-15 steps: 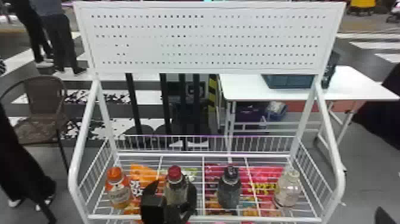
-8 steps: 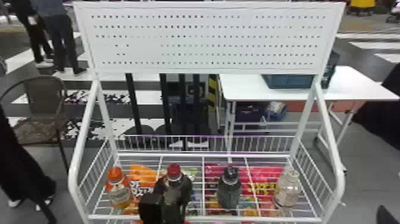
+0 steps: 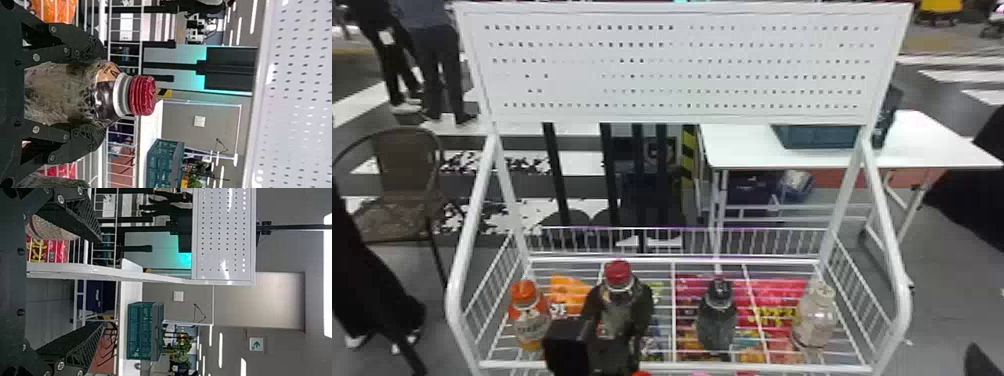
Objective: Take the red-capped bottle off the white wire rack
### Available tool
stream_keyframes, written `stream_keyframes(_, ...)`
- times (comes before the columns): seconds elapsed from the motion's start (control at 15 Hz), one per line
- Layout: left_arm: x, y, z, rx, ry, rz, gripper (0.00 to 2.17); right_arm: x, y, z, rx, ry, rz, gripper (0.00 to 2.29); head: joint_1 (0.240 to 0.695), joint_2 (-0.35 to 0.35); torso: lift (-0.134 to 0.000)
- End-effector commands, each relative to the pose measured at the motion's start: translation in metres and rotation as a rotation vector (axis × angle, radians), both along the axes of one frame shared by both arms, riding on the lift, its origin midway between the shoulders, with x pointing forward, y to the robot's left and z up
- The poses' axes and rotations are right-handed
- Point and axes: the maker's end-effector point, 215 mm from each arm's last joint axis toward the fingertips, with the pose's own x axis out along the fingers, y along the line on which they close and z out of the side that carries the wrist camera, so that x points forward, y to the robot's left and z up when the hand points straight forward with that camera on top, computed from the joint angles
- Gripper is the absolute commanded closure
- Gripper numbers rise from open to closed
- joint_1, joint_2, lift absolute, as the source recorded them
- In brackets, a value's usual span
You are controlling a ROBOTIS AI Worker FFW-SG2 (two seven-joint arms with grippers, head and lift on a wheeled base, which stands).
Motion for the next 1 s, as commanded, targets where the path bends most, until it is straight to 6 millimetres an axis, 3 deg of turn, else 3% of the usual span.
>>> stream_keyframes(0.0, -0.015, 0.017, 0.037, 0.007, -0.009, 0.012, 1.74, 0.001, 0.002, 0.0, 0.004, -0.002, 0.003, 0.14, 0.499, 0.0, 0.0)
stream_keyframes(0.13, -0.028, 0.048, 0.075, 0.017, -0.037, 0.05, 1.74, 0.001, 0.004, 0.0, 0.008, -0.003, 0.004, 0.14, 0.499, 0.0, 0.0)
stream_keyframes(0.33, -0.047, 0.089, 0.112, 0.051, -0.057, 0.104, 1.74, 0.002, 0.004, 0.0, 0.009, -0.004, 0.004, 0.14, 0.499, 0.0, 0.0)
stream_keyframes(0.47, -0.056, 0.107, 0.118, 0.065, -0.059, 0.125, 1.74, 0.001, 0.005, 0.0, 0.01, -0.003, 0.005, 0.14, 0.499, 0.0, 0.0)
stream_keyframes(0.93, -0.065, 0.107, 0.113, 0.071, -0.046, 0.117, 1.74, 0.002, 0.008, 0.001, 0.015, -0.006, 0.01, 0.14, 0.499, 0.0, 0.0)
